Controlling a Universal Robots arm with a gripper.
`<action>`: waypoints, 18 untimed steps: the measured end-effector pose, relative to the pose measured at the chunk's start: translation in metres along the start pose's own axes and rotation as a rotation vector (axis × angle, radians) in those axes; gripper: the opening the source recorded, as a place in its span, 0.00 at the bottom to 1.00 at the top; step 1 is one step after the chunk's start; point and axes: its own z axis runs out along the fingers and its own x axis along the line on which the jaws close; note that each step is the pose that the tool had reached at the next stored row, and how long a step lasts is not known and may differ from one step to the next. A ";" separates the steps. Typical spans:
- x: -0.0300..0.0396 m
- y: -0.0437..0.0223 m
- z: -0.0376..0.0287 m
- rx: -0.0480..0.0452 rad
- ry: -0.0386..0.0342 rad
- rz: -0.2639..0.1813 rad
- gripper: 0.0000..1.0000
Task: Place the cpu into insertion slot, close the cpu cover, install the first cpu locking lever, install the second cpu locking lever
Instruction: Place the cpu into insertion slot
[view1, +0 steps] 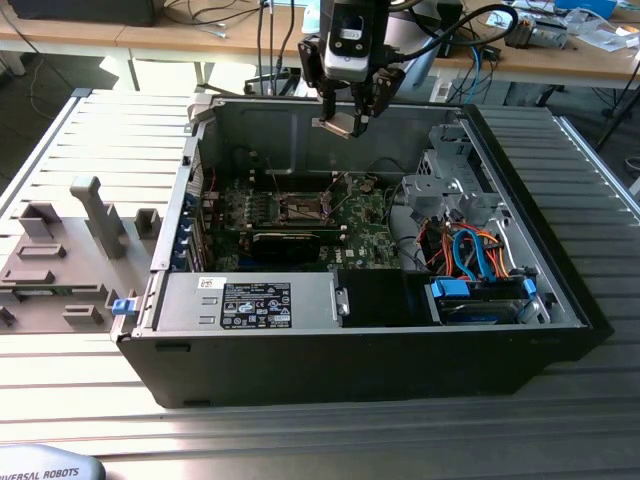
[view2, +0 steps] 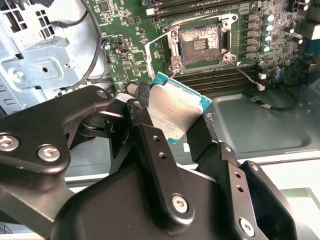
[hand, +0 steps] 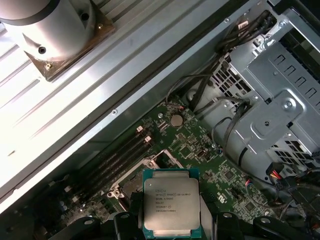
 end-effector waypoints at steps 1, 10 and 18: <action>0.0000 0.0000 0.0000 0.0000 -0.0002 0.003 0.54; 0.0000 0.0000 0.0002 -0.0003 -0.0021 0.023 0.54; 0.0000 0.0000 0.0003 -0.0006 -0.0033 0.037 0.54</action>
